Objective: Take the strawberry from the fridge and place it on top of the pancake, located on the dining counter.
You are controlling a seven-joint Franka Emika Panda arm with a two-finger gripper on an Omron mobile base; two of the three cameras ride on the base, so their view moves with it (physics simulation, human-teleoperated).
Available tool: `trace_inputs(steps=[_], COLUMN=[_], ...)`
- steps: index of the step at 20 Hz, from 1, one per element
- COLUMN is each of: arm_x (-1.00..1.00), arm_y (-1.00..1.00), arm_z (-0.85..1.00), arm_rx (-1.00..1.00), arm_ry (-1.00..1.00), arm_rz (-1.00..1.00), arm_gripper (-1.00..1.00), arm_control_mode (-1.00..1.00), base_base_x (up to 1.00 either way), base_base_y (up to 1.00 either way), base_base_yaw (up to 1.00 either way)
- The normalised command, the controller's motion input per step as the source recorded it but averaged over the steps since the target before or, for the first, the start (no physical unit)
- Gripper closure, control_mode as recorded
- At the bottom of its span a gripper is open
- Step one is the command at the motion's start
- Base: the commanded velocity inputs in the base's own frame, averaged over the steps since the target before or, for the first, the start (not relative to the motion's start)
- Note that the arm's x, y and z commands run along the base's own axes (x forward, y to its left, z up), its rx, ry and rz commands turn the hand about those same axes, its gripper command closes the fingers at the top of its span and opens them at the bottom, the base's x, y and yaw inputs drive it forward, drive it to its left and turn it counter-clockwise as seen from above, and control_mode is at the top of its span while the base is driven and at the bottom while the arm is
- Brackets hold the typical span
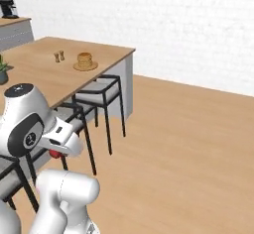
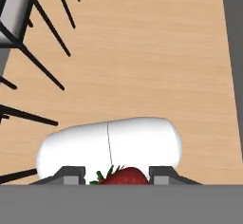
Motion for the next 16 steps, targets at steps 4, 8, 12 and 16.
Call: trace_inputs(steps=[4, 8, 12, 16], arm_x=[0.00, 0.00, 0.00, 0.00], arm_y=[0.00, 0.00, 0.00, 0.00], arm_z=[0.00, 0.00, 0.00, 0.00], arm_rx=[0.00, 0.00, 0.00, 0.00], arm_ry=[0.00, 0.00, 0.00, 0.00], arm_rz=[0.00, 0.00, 0.00, 0.00], arm_gripper=[1.00, 1.00, 1.00, 1.00], arm_control_mode=[1.00, 1.00, 1.00, 1.00], base_base_x=[1.00, 1.00, 1.00, 1.00], base_base_y=[-0.81, -0.76, -0.72, -0.71], base_base_yaw=[0.28, 0.32, 0.35, 0.38])
